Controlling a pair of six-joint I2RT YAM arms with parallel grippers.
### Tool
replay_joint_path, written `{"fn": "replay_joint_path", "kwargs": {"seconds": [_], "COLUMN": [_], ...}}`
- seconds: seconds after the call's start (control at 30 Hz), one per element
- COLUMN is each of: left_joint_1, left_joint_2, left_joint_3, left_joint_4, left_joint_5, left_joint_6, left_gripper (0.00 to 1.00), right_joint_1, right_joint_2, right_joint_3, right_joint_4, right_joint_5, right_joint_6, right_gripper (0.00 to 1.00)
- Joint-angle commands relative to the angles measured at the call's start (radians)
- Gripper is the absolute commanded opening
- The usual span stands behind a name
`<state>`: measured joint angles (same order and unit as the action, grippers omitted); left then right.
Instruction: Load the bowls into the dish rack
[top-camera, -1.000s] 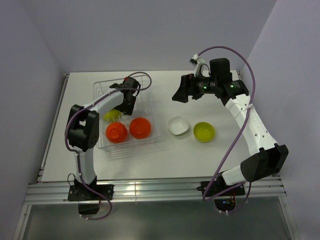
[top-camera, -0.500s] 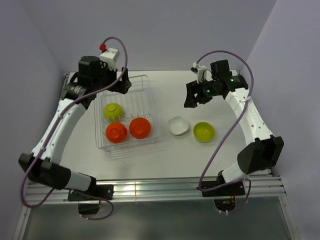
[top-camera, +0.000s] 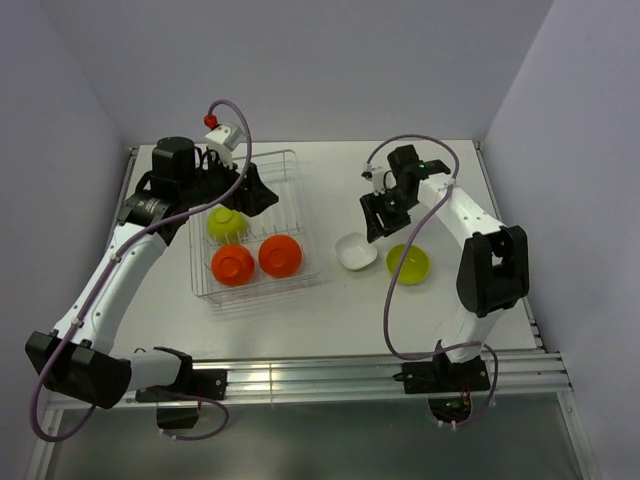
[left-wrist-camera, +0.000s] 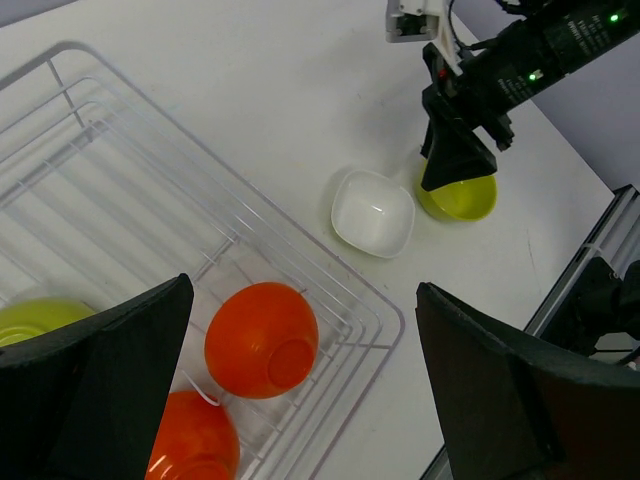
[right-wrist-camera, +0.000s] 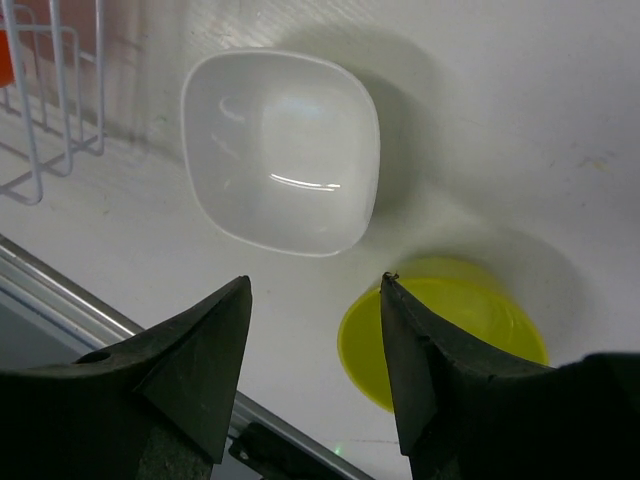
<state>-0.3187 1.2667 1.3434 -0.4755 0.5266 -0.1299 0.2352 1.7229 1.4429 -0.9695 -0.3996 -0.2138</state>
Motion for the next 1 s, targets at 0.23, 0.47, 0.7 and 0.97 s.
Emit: {"fn": "replay_joint_path", "kwargs": {"seconds": [0.23, 0.47, 0.7, 0.97], "left_joint_1": [0.013, 0.017, 0.017, 0.018], "left_joint_2": [-0.087, -0.084, -0.075, -0.069], "left_joint_3": [-0.058, -0.064, -0.067, -0.066], "left_joint_4": [0.054, 0.052, 0.049, 0.043], "left_joint_5": [0.021, 0.019, 0.021, 0.032], "left_joint_6": [-0.033, -0.033, -0.031, -0.022], "left_gripper": [1.00, 0.99, 0.99, 0.99], "right_joint_1": [0.065, 0.085, 0.104, 0.108], "right_joint_2": [0.102, 0.148, 0.178, 0.185], "right_joint_3": [-0.033, -0.048, -0.056, -0.084], "right_joint_4": [0.141, 0.179, 0.204, 0.247], "right_joint_5": [0.093, 0.113, 0.131, 0.169], "right_joint_6": [0.037, 0.051, 0.054, 0.039], "right_gripper": [0.57, 0.53, 0.49, 0.15]}}
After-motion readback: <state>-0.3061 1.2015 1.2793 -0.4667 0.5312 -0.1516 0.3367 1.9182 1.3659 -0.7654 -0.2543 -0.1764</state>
